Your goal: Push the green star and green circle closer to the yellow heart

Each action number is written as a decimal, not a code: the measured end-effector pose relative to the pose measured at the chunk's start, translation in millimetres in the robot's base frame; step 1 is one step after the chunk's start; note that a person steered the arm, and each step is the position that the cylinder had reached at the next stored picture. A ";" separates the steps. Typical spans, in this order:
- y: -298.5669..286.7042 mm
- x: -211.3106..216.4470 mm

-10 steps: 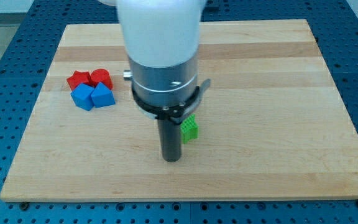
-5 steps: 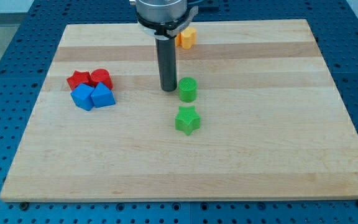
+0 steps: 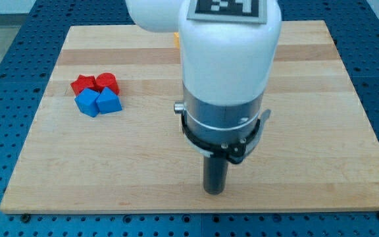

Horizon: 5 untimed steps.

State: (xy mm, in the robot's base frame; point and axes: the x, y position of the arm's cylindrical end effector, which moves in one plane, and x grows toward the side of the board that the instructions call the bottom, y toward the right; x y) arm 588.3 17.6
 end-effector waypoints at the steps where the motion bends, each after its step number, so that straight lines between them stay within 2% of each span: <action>1: -13.6 -38.3; 3: -14.0 -94.9; 5: -14.7 -208.9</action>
State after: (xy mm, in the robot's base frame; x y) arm 379.5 2.9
